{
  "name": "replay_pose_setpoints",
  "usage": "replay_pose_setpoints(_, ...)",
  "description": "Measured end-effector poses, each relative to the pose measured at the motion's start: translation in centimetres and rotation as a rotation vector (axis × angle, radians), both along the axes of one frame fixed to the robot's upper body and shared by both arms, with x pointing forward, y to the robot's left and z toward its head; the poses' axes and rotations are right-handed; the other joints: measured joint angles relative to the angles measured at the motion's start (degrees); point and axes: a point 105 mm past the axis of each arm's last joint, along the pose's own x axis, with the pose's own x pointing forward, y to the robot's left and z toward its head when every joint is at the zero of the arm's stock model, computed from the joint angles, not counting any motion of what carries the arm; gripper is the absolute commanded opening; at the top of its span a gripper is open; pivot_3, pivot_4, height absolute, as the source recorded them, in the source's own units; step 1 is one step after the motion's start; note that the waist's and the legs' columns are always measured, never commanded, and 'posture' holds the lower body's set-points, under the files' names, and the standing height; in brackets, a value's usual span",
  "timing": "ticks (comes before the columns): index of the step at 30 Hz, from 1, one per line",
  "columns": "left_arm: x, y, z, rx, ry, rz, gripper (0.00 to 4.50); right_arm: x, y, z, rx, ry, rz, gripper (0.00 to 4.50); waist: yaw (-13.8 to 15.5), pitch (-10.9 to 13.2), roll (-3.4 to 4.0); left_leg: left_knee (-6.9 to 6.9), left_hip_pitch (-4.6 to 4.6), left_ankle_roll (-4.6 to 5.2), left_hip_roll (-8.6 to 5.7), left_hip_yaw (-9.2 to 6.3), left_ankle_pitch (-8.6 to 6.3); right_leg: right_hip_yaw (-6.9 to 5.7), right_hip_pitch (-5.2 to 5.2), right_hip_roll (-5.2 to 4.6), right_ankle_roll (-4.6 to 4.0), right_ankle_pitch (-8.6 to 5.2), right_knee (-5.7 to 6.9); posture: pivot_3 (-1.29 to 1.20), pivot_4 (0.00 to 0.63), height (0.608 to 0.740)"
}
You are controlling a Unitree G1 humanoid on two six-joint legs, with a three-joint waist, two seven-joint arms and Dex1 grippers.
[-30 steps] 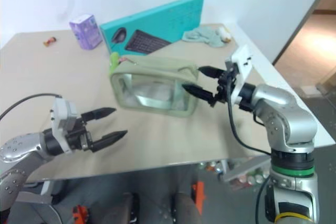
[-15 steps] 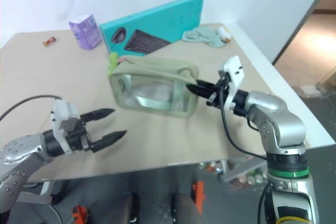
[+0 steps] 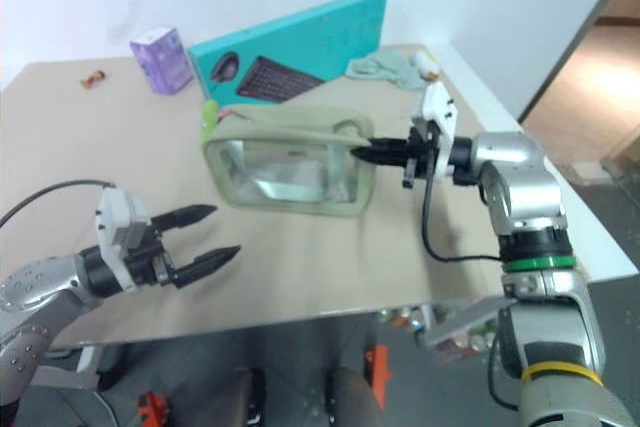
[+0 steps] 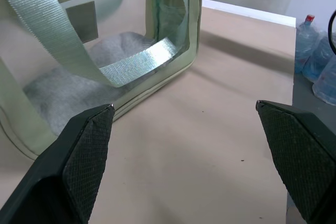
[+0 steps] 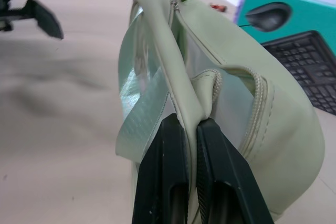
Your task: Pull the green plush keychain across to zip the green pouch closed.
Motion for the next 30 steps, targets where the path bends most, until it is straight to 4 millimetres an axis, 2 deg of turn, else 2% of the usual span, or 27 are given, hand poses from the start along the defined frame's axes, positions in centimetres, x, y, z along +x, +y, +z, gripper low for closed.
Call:
replay_pose_setpoints(10, -0.2, 0.7, -0.3, 0.003, 0.012, 0.040, 4.50, -0.2, -0.5, -0.4, -0.065, 0.012, 0.107, 0.06, 0.0, 0.0, 0.00, -0.11, 0.02, -0.01, 0.00, -0.01, -0.02, 0.01, -0.01, 0.01, -0.01, -0.04, 0.00, 0.00, 0.150, 0.740)
replay_pose_setpoints(14, -0.3, 1.0, 0.1, -0.010, 0.011, 0.037, 4.50, 0.0, -1.2, -1.0, -0.086, 0.019, 0.087, 0.06, 0.0, 0.0, 0.00, -0.03, 0.02, -0.01, -0.01, 0.01, -0.02, 0.01, 0.00, -0.02, 0.01, -0.02, 0.00, 0.00, 0.150, 0.740)
replay_pose_setpoints(21, -1.5, 0.2, 0.4, 0.000, 0.040, -0.080, 4.50, 0.1, -2.1, -1.1, -0.143, 0.031, 0.074, 0.06, 0.1, 0.0, 0.01, -0.01, 0.02, -0.01, -0.03, 0.02, -0.02, 0.01, 0.01, -0.05, 0.01, -0.01, 0.00, 0.00, 0.150, 0.740)
replay_pose_setpoints(26, -1.5, 0.1, 0.2, 0.008, 0.044, -0.080, 4.50, 0.2, -2.7, -0.5, -0.161, 0.028, 0.056, 0.06, 0.0, 0.0, 0.01, -0.01, 0.02, -0.01, -0.02, 0.01, -0.03, 0.01, 0.00, -0.04, 0.01, -0.02, 0.00, 0.00, 0.150, 0.740)
replay_pose_setpoints(30, -1.3, 0.2, 0.2, 0.019, 0.035, -0.068, 4.50, 0.6, -3.1, -0.8, -0.160, 0.021, 0.037, 0.06, 0.0, 0.0, 0.01, 0.00, 0.03, -0.01, -0.02, 0.02, -0.02, 0.02, 0.01, -0.03, 0.01, -0.01, 0.00, 0.00, 0.150, 0.740)
